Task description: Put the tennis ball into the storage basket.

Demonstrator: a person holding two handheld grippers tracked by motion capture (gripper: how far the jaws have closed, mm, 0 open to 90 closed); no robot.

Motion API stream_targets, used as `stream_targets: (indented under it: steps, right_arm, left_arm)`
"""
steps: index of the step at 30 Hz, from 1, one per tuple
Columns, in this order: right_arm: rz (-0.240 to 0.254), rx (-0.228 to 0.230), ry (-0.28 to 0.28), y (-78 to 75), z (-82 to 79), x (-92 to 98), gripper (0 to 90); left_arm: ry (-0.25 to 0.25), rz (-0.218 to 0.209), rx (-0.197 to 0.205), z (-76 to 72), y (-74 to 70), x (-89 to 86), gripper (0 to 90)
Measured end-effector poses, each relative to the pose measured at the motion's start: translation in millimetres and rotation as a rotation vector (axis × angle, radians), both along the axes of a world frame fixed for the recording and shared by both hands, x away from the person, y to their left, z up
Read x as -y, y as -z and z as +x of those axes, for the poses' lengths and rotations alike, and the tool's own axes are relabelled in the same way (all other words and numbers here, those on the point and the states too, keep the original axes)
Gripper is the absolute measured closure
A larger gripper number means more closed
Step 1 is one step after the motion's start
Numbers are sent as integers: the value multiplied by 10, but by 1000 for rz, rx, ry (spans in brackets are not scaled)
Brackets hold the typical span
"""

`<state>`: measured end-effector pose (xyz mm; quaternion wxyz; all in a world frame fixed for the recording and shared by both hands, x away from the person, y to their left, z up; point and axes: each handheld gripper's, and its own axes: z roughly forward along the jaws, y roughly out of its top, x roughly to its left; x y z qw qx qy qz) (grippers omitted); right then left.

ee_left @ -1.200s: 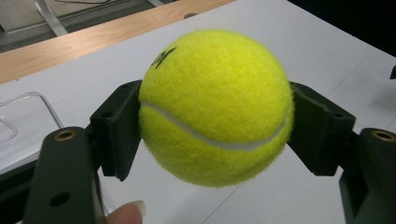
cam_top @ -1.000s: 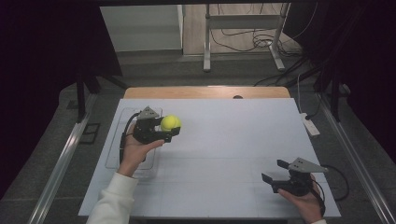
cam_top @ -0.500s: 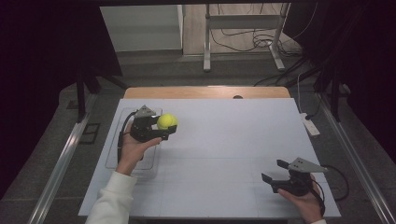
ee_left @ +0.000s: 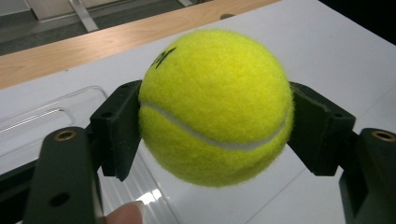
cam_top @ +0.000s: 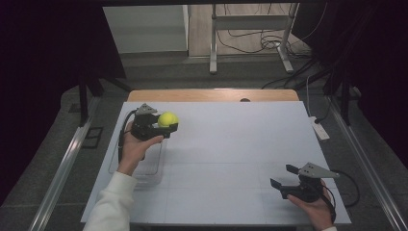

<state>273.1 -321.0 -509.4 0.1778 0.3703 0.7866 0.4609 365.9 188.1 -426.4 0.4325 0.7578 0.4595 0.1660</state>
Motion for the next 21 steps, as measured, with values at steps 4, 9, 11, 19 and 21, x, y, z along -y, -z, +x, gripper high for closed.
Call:
stream_targets:
  steps: [4,9,11,19,21]
  right_arm:
    - [0,1,-4,2,0,-7,135]
    - [0,-2,-4,4,3,-13,135]
    - [5,-3,-5,5,3,-13,135]
    - [7,0,-6,2,2,-12,135]
    - [8,-1,-7,1,1,-11,135]
  left_arm:
    - [-17,1,-4,23,-4,-56,266]
    - [-36,3,-11,55,-8,-133,266]
    - [-44,4,-14,67,-10,-156,265]
    - [-75,20,-31,134,8,-252,265]
    - [-86,22,-36,158,15,-277,265]
